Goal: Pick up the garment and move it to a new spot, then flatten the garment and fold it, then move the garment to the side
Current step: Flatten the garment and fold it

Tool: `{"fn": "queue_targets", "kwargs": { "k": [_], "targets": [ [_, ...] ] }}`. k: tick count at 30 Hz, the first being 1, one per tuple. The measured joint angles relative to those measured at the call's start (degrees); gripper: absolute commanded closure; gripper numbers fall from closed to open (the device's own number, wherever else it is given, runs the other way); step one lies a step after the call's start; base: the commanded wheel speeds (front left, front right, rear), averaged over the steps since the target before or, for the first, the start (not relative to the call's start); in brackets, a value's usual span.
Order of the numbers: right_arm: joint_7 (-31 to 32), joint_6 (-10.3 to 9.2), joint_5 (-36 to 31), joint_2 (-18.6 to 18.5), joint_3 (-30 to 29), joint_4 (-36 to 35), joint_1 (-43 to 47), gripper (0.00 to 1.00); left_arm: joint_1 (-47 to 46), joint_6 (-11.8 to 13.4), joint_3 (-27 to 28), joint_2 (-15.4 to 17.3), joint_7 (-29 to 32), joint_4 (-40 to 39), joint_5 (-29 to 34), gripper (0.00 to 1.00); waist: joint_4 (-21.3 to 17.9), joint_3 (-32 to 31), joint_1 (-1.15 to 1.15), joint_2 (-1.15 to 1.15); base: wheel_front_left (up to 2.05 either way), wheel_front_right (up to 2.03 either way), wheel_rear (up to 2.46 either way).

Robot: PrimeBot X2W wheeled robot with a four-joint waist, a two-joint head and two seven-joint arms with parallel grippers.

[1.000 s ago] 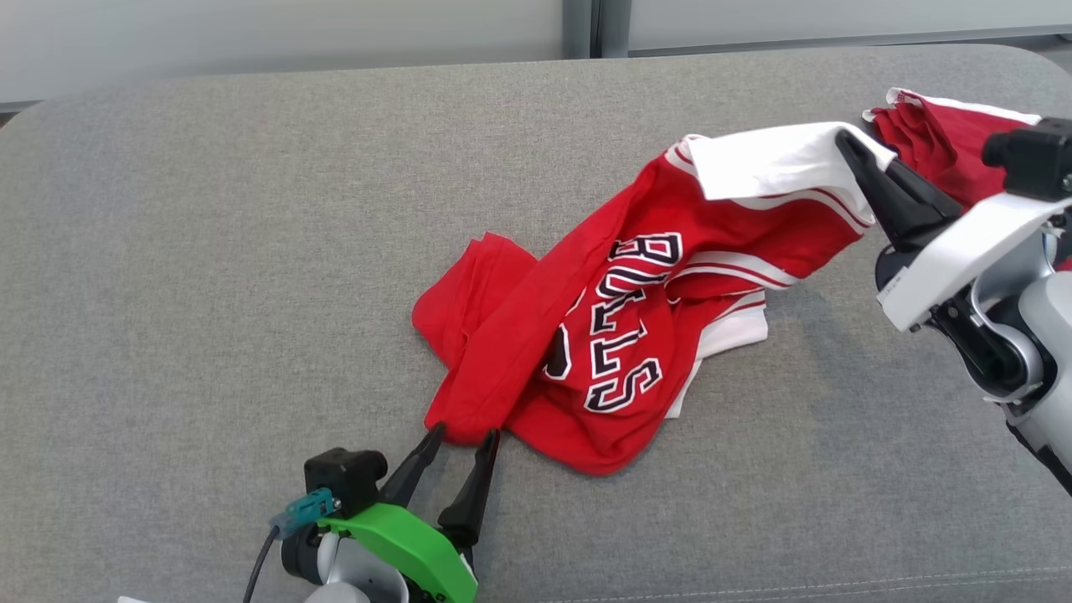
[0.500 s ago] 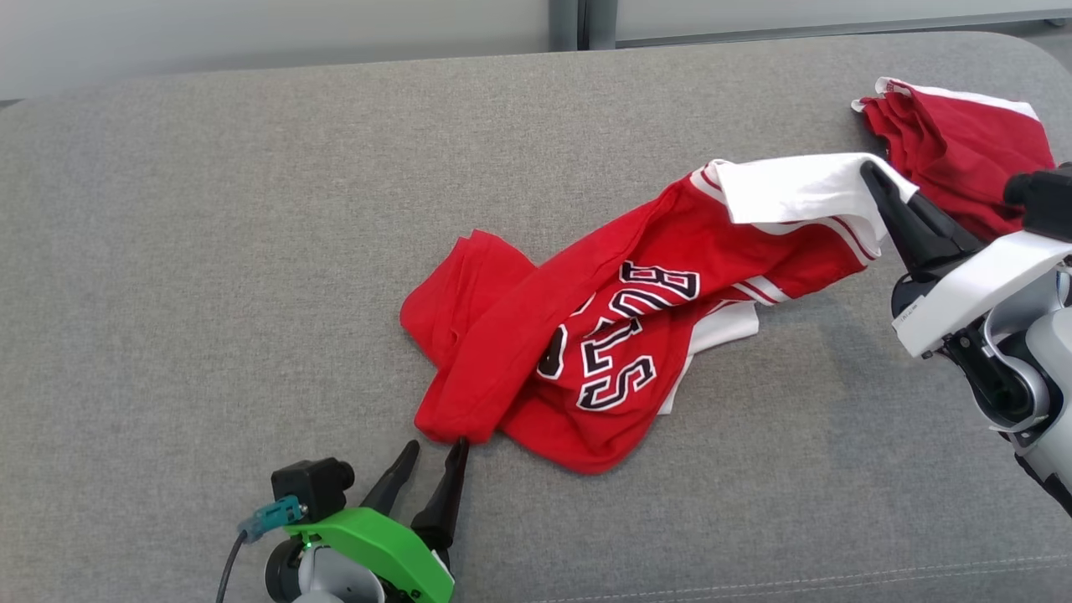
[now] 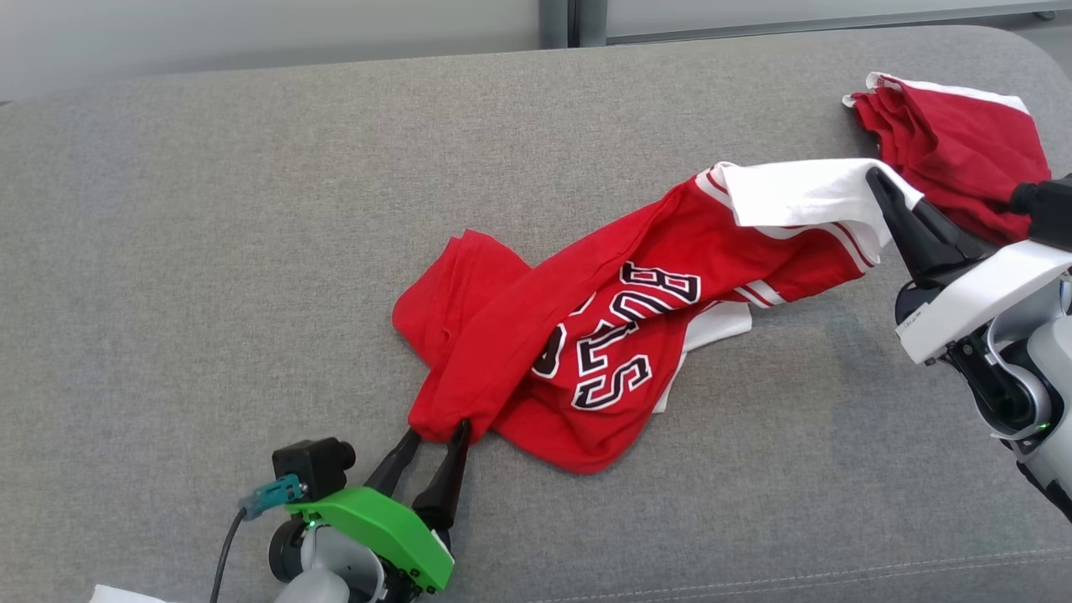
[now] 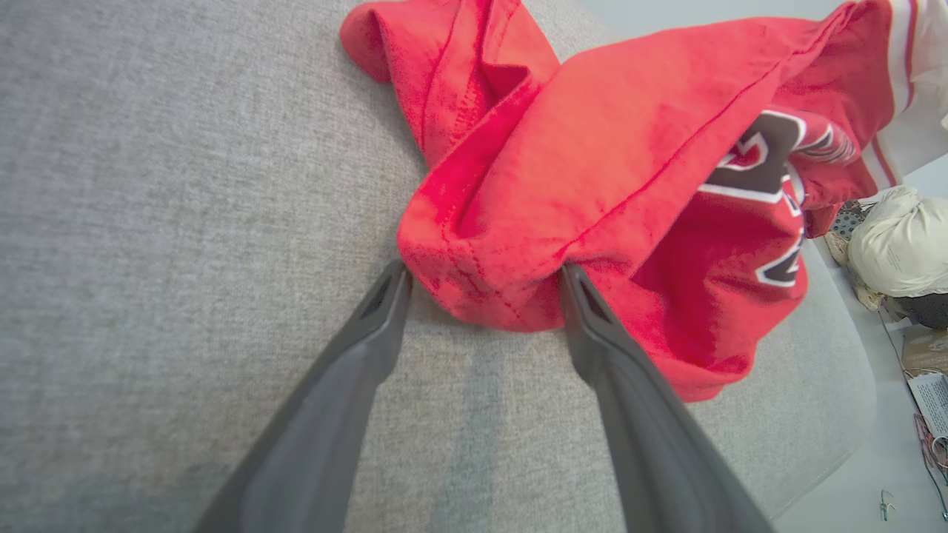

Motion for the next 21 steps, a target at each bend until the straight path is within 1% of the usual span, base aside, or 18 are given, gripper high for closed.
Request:
{"fn": "queue_targets", "kwargs": {
  "k": [2,3,4,5,6,7,9,16,21],
  "targets": [
    [-0.01,0.0,0.0,0.05,0.0,0.07,0.01,1.0,-0.37,-0.05,-0.13,0.0,-0.13,0.69,-0.15,0.0,-0.07,0.03,0.0,0.0,0.0,0.0,0.0],
    [-0.05,0.0,0.0,0.09,0.0,0.08,0.01,1.0,-0.6,-0.05,-0.25,0.0,-0.14,0.93,-0.15,0.19,-0.1,0.04,0.0,0.0,0.0,0.0,0.0],
    [-0.09,0.01,0.0,0.12,0.0,0.1,0.02,1.0,-0.82,-0.07,-0.41,0.0,-0.33,1.03,-0.15,0.52,-0.15,0.06,0.0,0.0,0.0,0.0,0.0],
    [-0.19,0.01,0.0,0.13,0.0,0.15,0.02,1.0,-1.07,-0.08,-0.56,0.0,-0.38,1.09,-0.15,0.65,-0.19,0.08,0.0,0.0,0.0,0.0,0.0],
    [-0.38,0.03,0.0,0.14,0.0,0.21,0.02,1.0,-1.27,-0.09,-0.73,0.0,-0.41,1.12,-0.15,0.84,-0.23,0.1,0.0,0.0,0.0,0.0,0.0],
    [-0.49,0.18,0.0,0.14,-0.01,0.27,0.02,1.0,-1.41,-0.11,-0.91,0.0,-0.63,1.16,-0.15,0.99,-0.27,0.13,0.0,0.0,0.0,0.0,0.0],
    [-0.52,0.51,0.0,0.15,-0.07,0.43,0.02,1.0,-1.74,-0.49,-1.48,-0.01,-0.8,1.46,-0.15,1.0,-0.31,0.15,0.0,0.0,0.0,0.0,0.0],
    [-1.02,0.52,-0.01,0.19,-0.24,0.93,0.07,1.0,-1.79,-0.56,-1.83,-0.02,-1.42,2.46,-0.15,1.0,-0.1,-0.05,0.0,0.0,0.0,0.0,0.0],
    [-2.27,0.51,-0.4,0.35,-1.59,0.9,0.05,1.0,-2.97,-0.56,0.47,0.32,-3.97,0.41,-0.02,1.0,0.25,-0.58,0.0,0.0,0.0,0.0,0.0]
  ]
}}
